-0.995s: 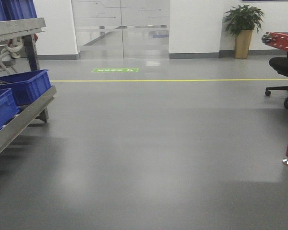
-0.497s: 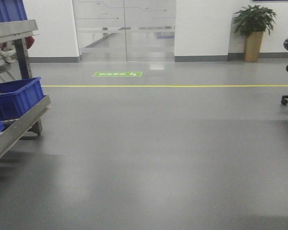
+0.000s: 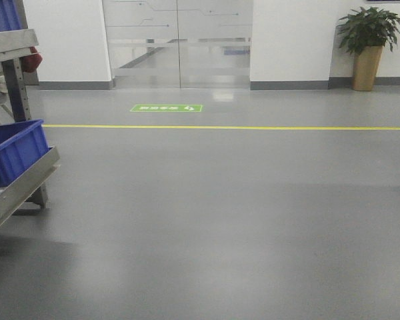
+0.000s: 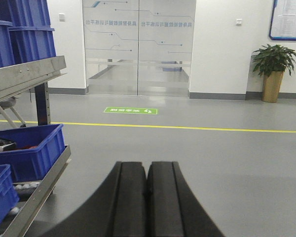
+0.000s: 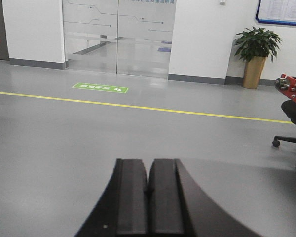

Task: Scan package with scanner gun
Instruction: 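Drive the base forward past the blue bins toward the red table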

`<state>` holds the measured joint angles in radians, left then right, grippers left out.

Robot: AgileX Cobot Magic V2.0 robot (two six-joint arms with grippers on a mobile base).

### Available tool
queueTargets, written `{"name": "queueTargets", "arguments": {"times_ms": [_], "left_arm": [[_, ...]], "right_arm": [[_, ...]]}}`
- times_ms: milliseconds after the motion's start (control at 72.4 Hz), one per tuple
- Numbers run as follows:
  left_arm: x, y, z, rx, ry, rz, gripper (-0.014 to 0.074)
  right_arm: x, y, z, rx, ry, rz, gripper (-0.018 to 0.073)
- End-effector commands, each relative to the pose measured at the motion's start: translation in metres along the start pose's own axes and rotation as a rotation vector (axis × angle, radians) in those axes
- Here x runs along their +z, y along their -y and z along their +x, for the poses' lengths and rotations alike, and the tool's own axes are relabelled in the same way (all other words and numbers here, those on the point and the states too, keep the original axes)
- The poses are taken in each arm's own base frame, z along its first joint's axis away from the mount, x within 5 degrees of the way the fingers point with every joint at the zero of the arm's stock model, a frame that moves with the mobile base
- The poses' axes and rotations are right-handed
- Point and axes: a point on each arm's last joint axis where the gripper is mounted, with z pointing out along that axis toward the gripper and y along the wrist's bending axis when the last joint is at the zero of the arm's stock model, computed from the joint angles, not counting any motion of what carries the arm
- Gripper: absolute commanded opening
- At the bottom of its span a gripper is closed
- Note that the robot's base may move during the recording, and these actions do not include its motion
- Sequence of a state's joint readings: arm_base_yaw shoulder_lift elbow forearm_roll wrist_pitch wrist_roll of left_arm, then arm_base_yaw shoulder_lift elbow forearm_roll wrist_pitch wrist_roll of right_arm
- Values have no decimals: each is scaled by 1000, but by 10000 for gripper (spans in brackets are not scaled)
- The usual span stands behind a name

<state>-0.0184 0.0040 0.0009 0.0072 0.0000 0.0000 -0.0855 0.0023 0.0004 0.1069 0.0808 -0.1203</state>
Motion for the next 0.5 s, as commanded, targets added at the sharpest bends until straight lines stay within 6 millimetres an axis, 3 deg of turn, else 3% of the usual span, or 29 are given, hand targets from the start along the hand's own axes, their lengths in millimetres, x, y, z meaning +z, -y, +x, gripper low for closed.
{"name": "queueTargets", "arguments": {"times_ms": [0, 484], "left_arm": [[0, 0, -2, 5, 24, -1, -111], [0, 0, -2, 5, 24, -1, -111]], "right_arm": [[0, 0, -2, 1, 24, 3, -162], [0, 0, -2, 1, 24, 3, -162]]}}
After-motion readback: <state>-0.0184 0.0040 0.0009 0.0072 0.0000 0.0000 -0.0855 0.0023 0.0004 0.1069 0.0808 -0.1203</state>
